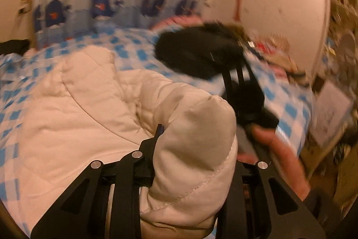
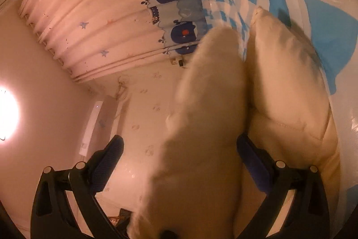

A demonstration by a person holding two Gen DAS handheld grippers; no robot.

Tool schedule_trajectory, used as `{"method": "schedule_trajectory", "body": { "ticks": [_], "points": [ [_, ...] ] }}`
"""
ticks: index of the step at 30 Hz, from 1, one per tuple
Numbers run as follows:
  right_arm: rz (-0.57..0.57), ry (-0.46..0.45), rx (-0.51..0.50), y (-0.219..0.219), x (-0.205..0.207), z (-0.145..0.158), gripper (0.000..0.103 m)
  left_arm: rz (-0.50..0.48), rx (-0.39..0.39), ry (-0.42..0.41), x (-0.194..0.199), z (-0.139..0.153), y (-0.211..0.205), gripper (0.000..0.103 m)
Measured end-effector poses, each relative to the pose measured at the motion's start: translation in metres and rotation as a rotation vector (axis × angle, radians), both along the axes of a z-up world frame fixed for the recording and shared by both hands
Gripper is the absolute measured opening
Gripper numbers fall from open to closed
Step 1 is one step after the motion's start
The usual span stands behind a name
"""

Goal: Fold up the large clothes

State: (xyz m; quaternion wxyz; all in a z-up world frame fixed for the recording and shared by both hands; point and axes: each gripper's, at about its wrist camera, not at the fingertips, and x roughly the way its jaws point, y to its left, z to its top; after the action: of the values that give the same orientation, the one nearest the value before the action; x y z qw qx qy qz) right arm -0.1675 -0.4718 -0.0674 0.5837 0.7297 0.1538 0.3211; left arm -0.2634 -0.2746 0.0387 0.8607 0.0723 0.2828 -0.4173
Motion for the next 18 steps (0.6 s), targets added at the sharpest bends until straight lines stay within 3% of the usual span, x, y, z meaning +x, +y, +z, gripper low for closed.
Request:
{"method": "schedule_trajectory", "body": {
  "ticks": [3, 4, 7, 11, 13, 15, 16, 18],
  "points": [
    [0.029, 0.041, -0.216, -0.022, 0.008, 0.017, 0.098, -0.057, 0.038, 0.035, 0.005, -0.018, -0.016, 0.025],
    [0.027, 0.053, -0.335, -0.029, 0.011, 0.028, 0.098, -0.072, 0.047, 0.037, 0.005, -0.022, -0.02, 0.025],
    [-0.021, 0.101, -0.823, -0.036, 0.014, 0.08, 0.098, -0.126, 0.085, 0.03, 0.002, -0.034, -0.031, 0.025],
    [0.085, 0.004, -1.161, -0.001, 0.058, 0.136, 0.098, -0.152, 0.134, 0.0, -0.006, -0.045, -0.041, 0.025],
    [0.167, 0.027, -1.332, 0.026, 0.078, 0.14, 0.098, -0.157, 0.144, -0.009, -0.008, -0.045, -0.04, 0.025],
    [0.307, 0.136, -1.594, 0.063, 0.105, 0.114, 0.098, -0.155, 0.147, -0.012, -0.01, -0.041, -0.036, 0.027],
    [0.333, 0.148, -1.611, 0.07, 0.105, 0.102, 0.098, -0.156, 0.162, -0.016, -0.012, -0.039, -0.035, 0.029],
    [0.338, 0.177, -1.547, 0.063, 0.097, 0.08, 0.098, -0.166, 0.17, -0.021, -0.021, -0.028, -0.026, 0.035]
  ]
}}
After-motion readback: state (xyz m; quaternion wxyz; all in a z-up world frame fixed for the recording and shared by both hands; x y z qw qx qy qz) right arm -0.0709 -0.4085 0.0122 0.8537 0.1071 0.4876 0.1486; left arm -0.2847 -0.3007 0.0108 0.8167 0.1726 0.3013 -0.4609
